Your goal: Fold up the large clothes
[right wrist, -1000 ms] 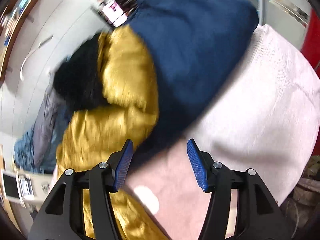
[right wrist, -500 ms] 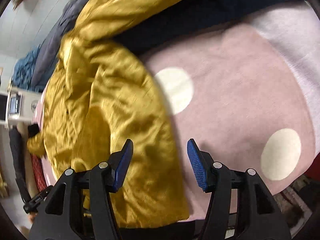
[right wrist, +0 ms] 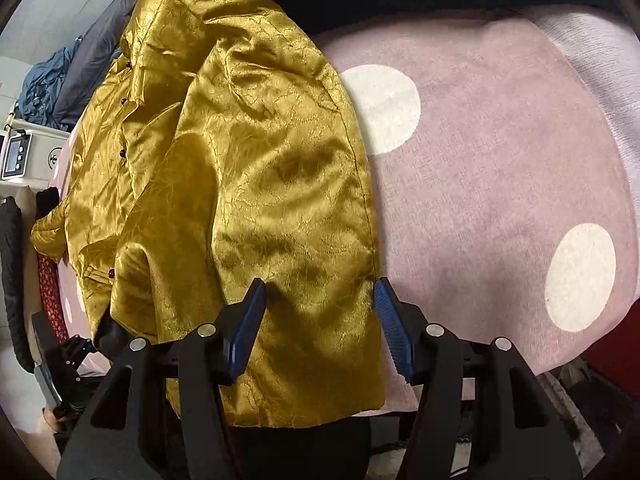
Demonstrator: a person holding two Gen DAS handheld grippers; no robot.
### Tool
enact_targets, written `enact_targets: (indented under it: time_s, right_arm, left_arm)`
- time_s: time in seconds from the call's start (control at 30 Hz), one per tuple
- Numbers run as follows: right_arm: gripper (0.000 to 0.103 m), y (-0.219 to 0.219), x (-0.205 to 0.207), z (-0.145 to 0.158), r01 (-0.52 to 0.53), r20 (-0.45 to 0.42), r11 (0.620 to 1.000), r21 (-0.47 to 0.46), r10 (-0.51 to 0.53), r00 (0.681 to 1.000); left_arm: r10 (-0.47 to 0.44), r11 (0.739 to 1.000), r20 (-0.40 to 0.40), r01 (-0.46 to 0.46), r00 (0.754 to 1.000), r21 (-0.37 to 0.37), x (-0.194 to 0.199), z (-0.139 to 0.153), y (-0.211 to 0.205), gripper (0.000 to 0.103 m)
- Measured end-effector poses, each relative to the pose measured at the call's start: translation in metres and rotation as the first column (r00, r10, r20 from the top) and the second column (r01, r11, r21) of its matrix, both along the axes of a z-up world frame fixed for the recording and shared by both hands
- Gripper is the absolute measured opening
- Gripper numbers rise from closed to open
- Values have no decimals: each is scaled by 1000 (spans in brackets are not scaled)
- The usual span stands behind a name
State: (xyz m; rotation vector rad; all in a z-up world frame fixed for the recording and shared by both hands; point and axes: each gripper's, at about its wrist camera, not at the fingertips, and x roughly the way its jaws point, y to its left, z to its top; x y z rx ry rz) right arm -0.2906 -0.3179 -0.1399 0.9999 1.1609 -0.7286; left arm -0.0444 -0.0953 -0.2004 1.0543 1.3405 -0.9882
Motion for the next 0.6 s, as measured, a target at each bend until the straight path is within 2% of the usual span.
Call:
enact_targets:
  time_s: [0.03, 0.13, 0.23, 0.4, 0.47, 0.53, 0.57, 0.6]
  right_arm:
    - [57, 1, -1, 1, 1, 2, 1000, 1, -1, 1000]
    - [57, 6, -9, 3, 2, -7, 1000, 4, -2, 1000]
    - [57, 12, -18, 1, 4, -14, 1000, 18, -4, 1000]
    - [57, 21, -30, -3, -5, -34, 999, 34, 6, 999]
    - [57, 21, -31, -2, -12, -44, 1000, 26, 13, 999]
    - [56, 19, -33, 0, -17, -54, 1000, 9, 17, 998]
    - [57, 17, -34, 1, -17, -59, 1000, -1, 17, 998]
    - [57, 14, -37, 1, -11, -64, 1000, -10, 10, 998]
  left_arm:
    - [21, 1000, 1, -21, 1000, -16, 3, 4, 7, 39]
    - [128, 991, -1, -128, 992, -31, 22, 15, 38, 24]
    - [250, 968, 0, -250, 968, -14, 45, 13, 81, 24]
    - [349, 936, -7, -348, 937, 56, 68, 3, 128, 26]
    - [380, 924, -22, -379, 925, 52, 74, 8, 131, 35]
    - [412, 910, -54, -414, 909, -13, 82, 23, 132, 64]
    - [432, 898, -68, -436, 899, -59, 85, 31, 132, 72]
    - [447, 887, -90, -454, 890, -87, 88, 35, 131, 83]
